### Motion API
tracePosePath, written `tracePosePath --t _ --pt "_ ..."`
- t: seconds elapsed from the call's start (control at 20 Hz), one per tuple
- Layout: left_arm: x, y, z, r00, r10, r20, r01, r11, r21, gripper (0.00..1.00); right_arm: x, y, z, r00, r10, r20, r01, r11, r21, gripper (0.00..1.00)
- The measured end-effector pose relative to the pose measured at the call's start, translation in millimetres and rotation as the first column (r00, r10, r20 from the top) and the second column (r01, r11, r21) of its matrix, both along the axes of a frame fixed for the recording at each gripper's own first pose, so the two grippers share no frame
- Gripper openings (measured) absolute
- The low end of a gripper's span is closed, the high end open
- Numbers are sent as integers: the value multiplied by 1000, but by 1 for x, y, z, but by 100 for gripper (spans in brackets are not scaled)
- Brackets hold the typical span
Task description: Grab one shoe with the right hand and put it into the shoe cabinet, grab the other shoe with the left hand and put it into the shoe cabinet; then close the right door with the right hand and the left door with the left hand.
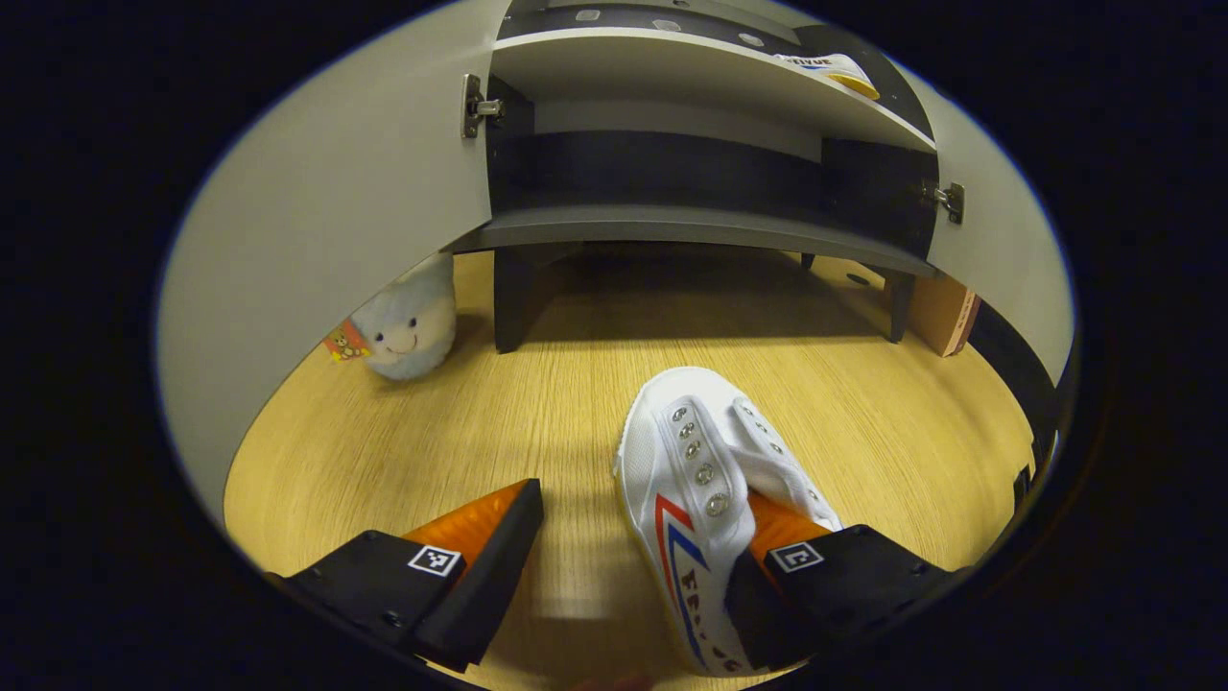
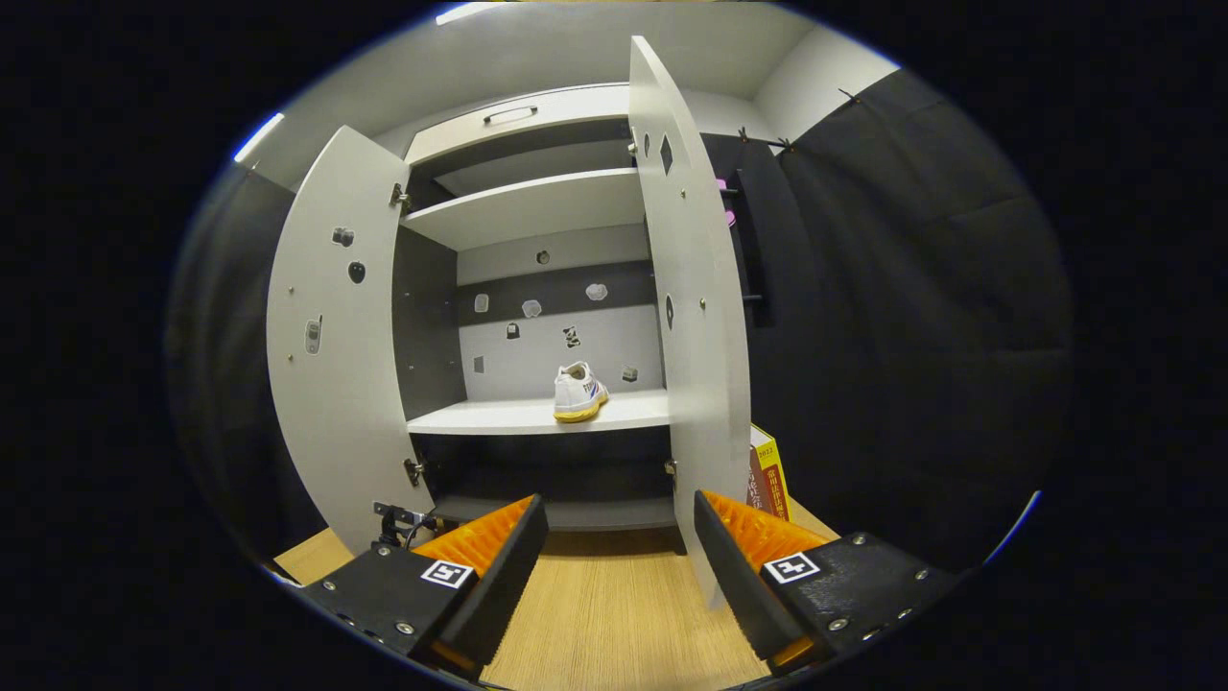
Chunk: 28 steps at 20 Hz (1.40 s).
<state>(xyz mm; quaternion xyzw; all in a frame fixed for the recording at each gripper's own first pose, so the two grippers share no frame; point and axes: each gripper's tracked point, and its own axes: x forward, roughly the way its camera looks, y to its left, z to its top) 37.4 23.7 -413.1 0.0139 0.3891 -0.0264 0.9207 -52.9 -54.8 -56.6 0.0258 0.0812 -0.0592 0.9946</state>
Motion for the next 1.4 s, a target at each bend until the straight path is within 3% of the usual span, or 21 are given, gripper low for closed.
tracePosePath --t 0.1,0.25,0.35,0.45,0.65,0.7,0.85,1.0,1.1,1.2,1.4 --pt "-1 -8 1 1000 -16 3 16 1000 -24 87 -2 -2 1 1000 -6 -1 6 1000 -8 94" --pt "0 -3 7 1000 6 16 -6 1000 16 17 -3 -3 0 1000 -11 -4 11 1000 -9 94" --pt "-7 -5 24 999 47 15 -47 999 -1 10 -4 -1 0 1000 -5 -8 5 1000 -2 94" --pt "-18 -16 75 994 63 91 -61 998 -30 10 -3 -2 1 1000 -5 -7 5 1000 -11 91" --pt "-17 -39 215 969 79 232 -71 997 -42 10 0 -3 3 1000 -8 -3 8 1000 -19 94" --pt "-23 -42 254 959 85 270 -76 996 -44 10 1 -3 3 1000 -7 -2 7 1000 -17 91" --pt "23 -53 353 924 81 373 -52 995 -87 10 5 -3 5 1000 3 -2 -3 1000 -6 91" --pt "88 -56 421 892 90 442 -29 989 -143 10 8 -2 10 1000 11 8 -11 1000 -1 94" --pt "139 -55 429 877 105 469 -56 992 -117 10 9 -4 12 1000 7 10 -7 1000 1 94" --pt "186 -57 432 883 107 456 -69 993 -98 10 10 -7 12 1000 -3 3 3 1000 0 94" --pt "271 -64 382 934 131 331 -107 990 -91 10 8 -9 23 1000 -16 17 16 1000 -4 94"
